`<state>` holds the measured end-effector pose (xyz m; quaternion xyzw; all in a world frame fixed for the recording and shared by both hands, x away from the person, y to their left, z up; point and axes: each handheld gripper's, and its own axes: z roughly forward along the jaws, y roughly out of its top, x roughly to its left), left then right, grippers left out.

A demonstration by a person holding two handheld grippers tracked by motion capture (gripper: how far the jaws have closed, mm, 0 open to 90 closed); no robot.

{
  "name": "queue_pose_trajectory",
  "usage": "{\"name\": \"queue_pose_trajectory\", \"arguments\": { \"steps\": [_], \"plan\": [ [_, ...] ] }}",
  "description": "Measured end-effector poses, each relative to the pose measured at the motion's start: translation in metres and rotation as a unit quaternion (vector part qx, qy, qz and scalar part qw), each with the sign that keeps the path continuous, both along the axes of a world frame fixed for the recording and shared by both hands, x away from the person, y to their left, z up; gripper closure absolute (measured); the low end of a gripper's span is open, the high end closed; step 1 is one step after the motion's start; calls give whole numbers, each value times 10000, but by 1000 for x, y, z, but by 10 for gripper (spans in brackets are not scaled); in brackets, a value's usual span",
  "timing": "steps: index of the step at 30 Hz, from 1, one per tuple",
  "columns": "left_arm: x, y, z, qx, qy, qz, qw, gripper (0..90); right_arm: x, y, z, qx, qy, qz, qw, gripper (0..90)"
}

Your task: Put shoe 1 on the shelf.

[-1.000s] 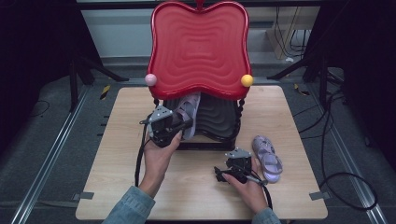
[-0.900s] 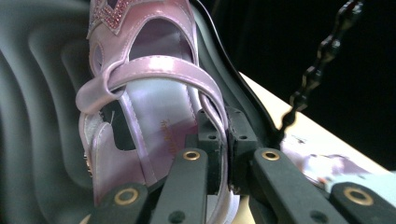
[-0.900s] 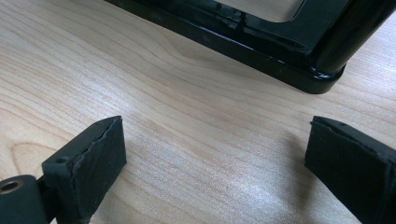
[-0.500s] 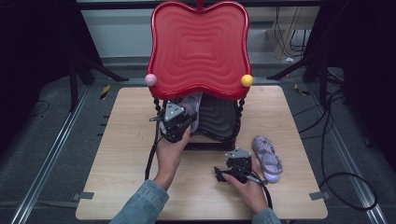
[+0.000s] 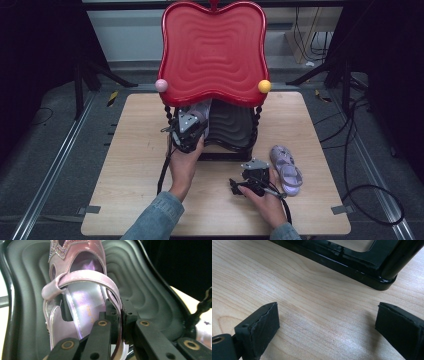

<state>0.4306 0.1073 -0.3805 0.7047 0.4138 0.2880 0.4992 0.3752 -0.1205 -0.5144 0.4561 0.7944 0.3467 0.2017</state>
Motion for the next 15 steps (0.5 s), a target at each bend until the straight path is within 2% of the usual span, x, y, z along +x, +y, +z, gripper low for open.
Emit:
{"name": "queue_pose_trajectory", "arguments": {
  "steps": [5, 15],
  "plan": [
    [3, 1, -5, -2, 68, 62, 10000, 863, 0, 0, 0, 3, 7, 4, 10000, 54],
    [8, -4, -7, -76, 55, 167, 9998, 863, 0, 0, 0, 0, -1, 7, 10000, 54]
  ]
}}
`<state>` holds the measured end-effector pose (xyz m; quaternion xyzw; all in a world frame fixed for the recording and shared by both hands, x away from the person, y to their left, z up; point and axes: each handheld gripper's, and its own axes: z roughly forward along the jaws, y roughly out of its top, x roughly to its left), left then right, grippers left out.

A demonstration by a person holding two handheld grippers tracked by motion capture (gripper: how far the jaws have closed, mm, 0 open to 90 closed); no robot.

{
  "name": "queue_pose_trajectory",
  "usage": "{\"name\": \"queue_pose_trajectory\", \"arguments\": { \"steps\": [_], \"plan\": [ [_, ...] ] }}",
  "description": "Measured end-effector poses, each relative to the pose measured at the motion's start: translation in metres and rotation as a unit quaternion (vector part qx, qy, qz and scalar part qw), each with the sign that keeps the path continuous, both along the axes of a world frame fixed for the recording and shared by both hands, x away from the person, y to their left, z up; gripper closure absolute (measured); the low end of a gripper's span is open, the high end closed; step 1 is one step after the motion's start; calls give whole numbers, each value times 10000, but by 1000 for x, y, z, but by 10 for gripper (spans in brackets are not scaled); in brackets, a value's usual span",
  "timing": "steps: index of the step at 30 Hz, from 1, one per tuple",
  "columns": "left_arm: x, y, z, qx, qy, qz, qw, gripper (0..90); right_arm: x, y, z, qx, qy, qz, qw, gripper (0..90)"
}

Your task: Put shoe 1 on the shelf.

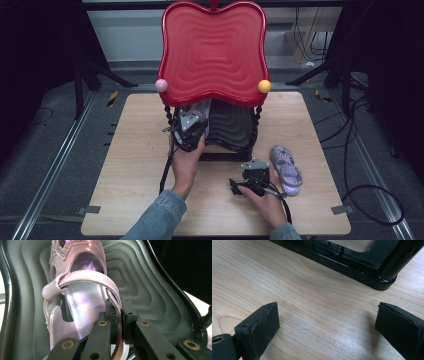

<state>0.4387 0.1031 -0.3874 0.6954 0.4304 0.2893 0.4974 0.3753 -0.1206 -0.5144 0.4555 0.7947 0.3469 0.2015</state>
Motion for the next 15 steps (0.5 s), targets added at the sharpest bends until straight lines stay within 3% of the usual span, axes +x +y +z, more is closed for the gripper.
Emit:
{"name": "queue_pose_trajectory", "arguments": {
  "steps": [7, 13, 15],
  "plan": [
    [4, -2, 0, -194, 78, 62, 9998, 862, 0, 0, 0, -1, 0, 12, 10000, 54],
    [7, -7, -1, -215, 175, 79, 9996, 860, 0, 0, 0, 3, 5, 9, 10000, 54],
    [9, -10, -2, -68, 197, 80, 9998, 860, 0, 0, 0, 4, 10, 12, 10000, 54]
  ]
}}
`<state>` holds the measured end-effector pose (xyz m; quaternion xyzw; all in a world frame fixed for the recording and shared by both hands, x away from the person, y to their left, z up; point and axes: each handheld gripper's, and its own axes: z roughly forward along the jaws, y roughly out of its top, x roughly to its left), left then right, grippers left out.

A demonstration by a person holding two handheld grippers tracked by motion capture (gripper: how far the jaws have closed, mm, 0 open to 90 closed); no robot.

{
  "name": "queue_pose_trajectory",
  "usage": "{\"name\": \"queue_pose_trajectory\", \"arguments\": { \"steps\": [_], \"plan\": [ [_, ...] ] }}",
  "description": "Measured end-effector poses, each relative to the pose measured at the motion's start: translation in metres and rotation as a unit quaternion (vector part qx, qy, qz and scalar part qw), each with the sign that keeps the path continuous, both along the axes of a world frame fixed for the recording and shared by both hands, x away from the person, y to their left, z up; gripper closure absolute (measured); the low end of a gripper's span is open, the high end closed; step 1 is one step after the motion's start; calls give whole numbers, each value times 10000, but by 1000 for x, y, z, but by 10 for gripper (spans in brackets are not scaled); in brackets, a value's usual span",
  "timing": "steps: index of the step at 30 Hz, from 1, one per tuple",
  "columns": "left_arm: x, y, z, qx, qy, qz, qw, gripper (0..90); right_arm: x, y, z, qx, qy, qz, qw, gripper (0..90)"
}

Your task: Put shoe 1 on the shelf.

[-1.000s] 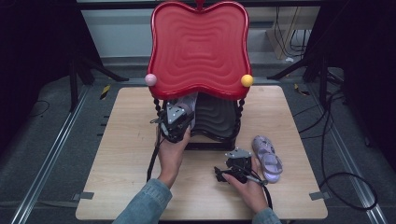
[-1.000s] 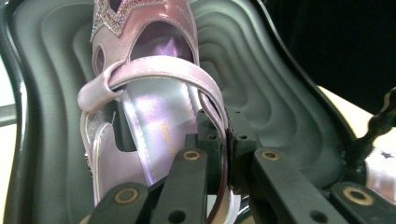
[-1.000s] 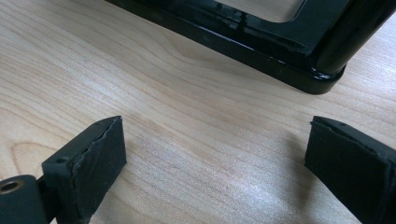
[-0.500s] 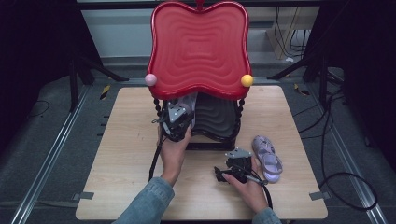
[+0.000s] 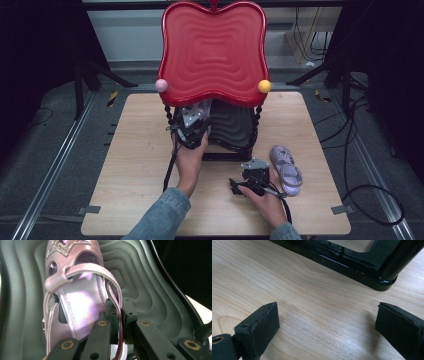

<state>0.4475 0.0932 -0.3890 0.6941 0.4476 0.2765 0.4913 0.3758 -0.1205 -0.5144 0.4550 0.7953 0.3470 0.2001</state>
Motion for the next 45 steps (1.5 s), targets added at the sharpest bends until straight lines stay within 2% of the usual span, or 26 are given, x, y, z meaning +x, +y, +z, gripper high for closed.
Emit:
{"name": "queue_pose_trajectory", "arguments": {
  "steps": [6, 16, 29, 39, 45],
  "plan": [
    [4, -4, 0, 83, 115, -53, 9999, 860, 0, 0, 0, 3, -6, 1, 10000, 54],
    [7, -8, -1, -103, 296, -55, 9995, 842, 0, 0, 0, 9, 2, -9, 10000, 54],
    [8, -13, -3, 60, 320, -44, 9995, 783, 0, 0, 0, -6, -6, -4, 10000, 54],
    [9, -14, -2, 19, 402, -85, 9992, 752, 0, 0, 0, -5, -4, -4, 10000, 54],
    [8, -15, -2, 16, 357, -131, 9993, 701, 0, 0, 0, 2, -4, -5, 10000, 54]
  ]
}}
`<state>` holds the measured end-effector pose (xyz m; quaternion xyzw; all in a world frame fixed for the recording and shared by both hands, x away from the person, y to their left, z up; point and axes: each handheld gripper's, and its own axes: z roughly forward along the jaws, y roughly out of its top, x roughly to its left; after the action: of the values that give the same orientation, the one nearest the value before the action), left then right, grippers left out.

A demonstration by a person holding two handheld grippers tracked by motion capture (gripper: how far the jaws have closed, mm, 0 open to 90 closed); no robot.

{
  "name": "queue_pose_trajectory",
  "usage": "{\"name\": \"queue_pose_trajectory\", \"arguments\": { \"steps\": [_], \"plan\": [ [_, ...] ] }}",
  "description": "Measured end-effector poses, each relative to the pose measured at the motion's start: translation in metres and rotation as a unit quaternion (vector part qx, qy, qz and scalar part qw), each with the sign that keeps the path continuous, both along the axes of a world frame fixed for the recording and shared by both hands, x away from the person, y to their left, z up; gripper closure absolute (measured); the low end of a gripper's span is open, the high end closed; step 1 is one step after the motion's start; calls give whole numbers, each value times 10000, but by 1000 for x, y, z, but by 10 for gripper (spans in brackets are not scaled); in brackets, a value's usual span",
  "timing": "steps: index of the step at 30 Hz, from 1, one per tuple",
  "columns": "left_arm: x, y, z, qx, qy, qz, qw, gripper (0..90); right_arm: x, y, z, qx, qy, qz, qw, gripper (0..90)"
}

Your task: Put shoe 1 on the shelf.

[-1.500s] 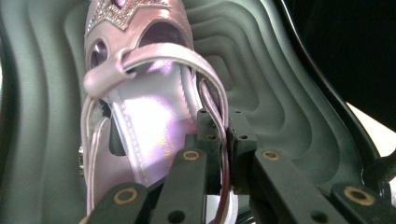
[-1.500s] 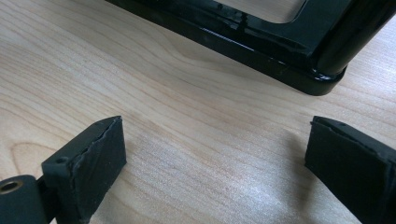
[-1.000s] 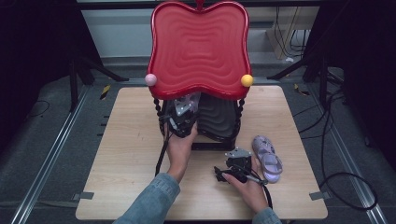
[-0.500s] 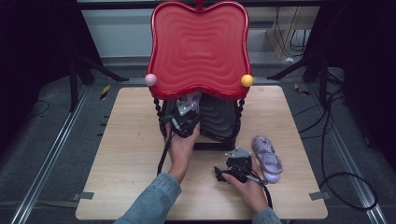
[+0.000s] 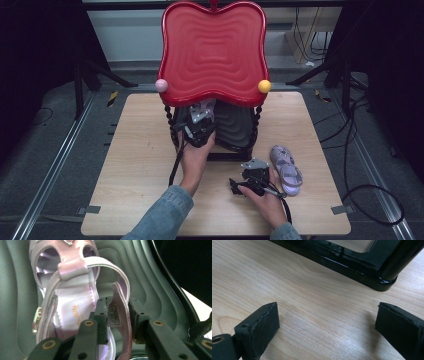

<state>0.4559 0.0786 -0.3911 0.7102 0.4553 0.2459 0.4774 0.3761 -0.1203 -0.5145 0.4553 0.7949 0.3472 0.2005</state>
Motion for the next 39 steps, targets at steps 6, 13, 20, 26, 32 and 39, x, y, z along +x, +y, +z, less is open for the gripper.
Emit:
{"name": "queue_pose_trajectory", "arguments": {
  "steps": [6, 13, 20, 26, 32, 39],
  "plan": [
    [-6, -2, 4, 5, -94, -65, 9999, 611, 0, 0, 0, -8, -3, 2, 10000, 54],
    [-20, 5, 18, -24, -273, -135, 9995, 553, 0, 0, 0, -4, 2, -2, 10000, 54],
    [-38, 15, 25, 24, -399, -218, 9990, 516, 0, 0, 0, -2, 9, -4, 10000, 54],
    [-53, 25, 32, -63, -476, -319, 9983, 477, 0, 0, 0, -7, -2, -1, 10000, 54],
    [-71, 43, 31, 93, -319, -514, 9981, 460, 0, 0, 0, -14, 3, -5, 10000, 54],
    [-92, 62, 28, 140, -114, -737, 9971, 398, 0, 0, 0, -12, 5, -6, 10000, 54]
  ]
}}
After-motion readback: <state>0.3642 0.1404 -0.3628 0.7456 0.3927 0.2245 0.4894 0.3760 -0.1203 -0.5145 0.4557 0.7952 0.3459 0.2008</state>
